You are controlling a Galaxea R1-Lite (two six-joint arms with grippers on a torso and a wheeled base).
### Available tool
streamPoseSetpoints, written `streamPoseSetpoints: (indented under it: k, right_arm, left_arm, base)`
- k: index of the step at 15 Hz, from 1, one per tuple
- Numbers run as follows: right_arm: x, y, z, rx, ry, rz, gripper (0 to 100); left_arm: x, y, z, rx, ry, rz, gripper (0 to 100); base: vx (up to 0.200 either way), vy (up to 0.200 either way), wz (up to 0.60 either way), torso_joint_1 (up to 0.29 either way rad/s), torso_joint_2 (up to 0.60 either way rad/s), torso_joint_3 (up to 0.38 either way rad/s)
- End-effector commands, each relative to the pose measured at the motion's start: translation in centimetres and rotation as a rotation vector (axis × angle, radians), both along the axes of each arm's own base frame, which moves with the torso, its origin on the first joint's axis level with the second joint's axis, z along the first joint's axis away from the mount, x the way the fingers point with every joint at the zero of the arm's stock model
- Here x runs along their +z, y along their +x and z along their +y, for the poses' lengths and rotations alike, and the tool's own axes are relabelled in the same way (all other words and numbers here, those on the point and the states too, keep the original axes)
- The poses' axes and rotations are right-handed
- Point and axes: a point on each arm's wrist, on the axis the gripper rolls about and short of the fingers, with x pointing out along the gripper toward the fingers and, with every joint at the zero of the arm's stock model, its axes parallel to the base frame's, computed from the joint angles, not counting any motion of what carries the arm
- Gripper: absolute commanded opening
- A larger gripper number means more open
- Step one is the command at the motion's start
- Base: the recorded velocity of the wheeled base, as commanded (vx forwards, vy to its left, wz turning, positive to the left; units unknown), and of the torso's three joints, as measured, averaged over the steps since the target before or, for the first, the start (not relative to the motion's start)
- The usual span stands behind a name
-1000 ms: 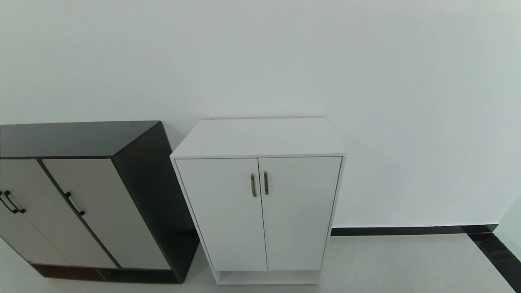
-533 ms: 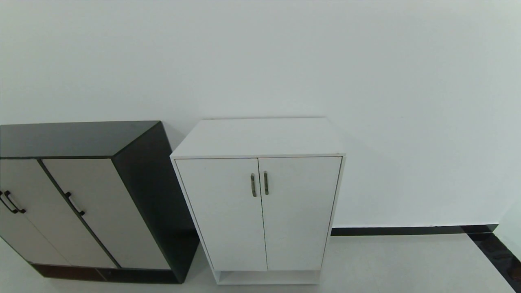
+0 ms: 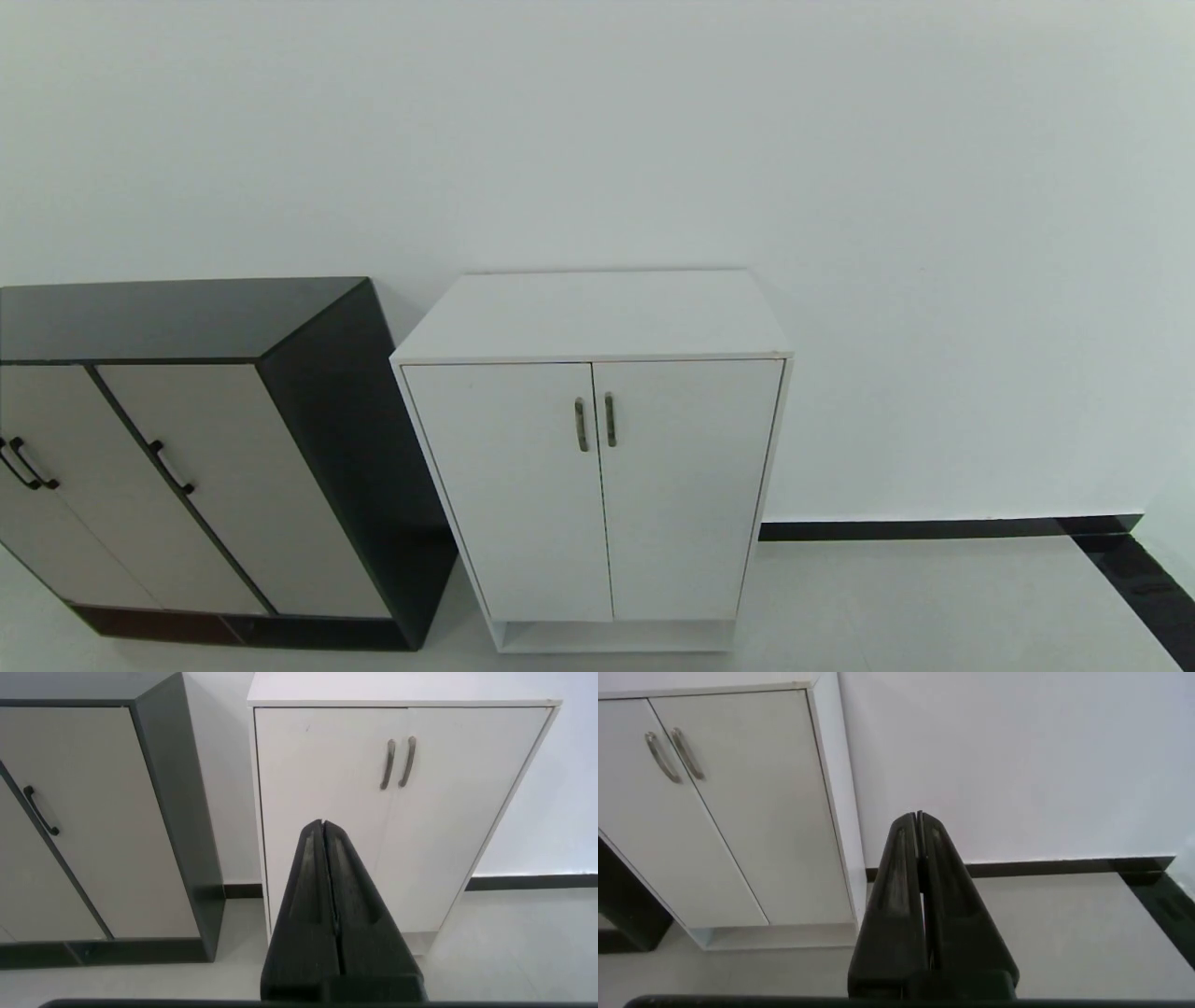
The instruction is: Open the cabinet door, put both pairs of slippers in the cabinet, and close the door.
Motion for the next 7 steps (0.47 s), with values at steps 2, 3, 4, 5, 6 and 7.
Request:
streamPoseSetpoints:
  k: [2, 3, 4, 5, 6, 7]
  right_arm:
    - [-0.03, -0.01, 0.0, 0.004, 0.01, 0.0, 0]
    - [-0.03, -0.01, 0.0, 0.004, 0.01, 0.0, 0]
    - [-0.03, -0.01, 0.0, 0.004, 0.009, 0.0, 0]
    - [-0.03, -0.01, 0.0, 0.004, 0.009, 0.0, 0]
    - [-0.01, -0.01, 0.0, 0.004, 0.007, -0.002, 0]
    - [-0.03, -0.01, 0.0, 0.004, 0.007, 0.0, 0]
  left_arm:
    - [0.0, 0.01, 0.0, 0.001, 0.0, 0.001, 0]
    - [0.0, 0.01, 0.0, 0.001, 0.0, 0.001, 0]
    - [0.0, 0.01, 0.0, 0.001, 0.0, 0.001, 0]
    - [0.0, 0.01, 0.0, 0.001, 0.0, 0.001, 0]
    - [0.0, 0.01, 0.0, 0.001, 0.0, 0.001, 0]
    - [0.0, 0.01, 0.0, 0.001, 0.0, 0.001, 0]
  base:
    - [0.0, 0.0, 0.0, 0.0, 0.0, 0.0]
    - [0.0, 0.0, 0.0, 0.0, 0.0, 0.0]
    - [0.0, 0.0, 0.0, 0.0, 0.0, 0.0]
    - [0.0, 0.0, 0.0, 0.0, 0.0, 0.0]
    - [0.0, 0.0, 0.0, 0.0, 0.0, 0.0]
    - [0.0, 0.0, 0.0, 0.0, 0.0, 0.0]
